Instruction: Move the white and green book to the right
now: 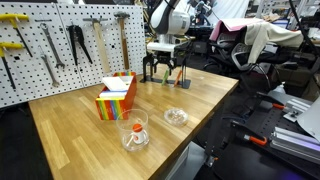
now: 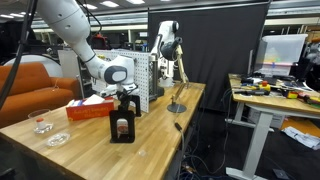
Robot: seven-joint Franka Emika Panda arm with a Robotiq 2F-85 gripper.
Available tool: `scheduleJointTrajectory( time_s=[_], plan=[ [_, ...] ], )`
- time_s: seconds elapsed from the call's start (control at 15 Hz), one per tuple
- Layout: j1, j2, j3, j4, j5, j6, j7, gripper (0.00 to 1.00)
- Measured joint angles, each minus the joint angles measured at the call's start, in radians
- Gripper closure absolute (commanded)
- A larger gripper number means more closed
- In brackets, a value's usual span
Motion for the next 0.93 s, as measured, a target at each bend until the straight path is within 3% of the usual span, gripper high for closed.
scheduleJointTrajectory(
  time_s=[0.6,0.67,0.73,0.93],
  plan=[
    [0.0,-0.002,0.004,0.007,0.0,0.013,-0.025,0.03],
    [0.0,-0.002,0.004,0.007,0.0,0.013,-0.026,0.27],
    [0.0,-0.002,0.004,0.007,0.0,0.013,-0.026,0.27],
    [0.0,-0.002,0.006,0.007,0.007,0.013,-0.027,0.46]
  ],
)
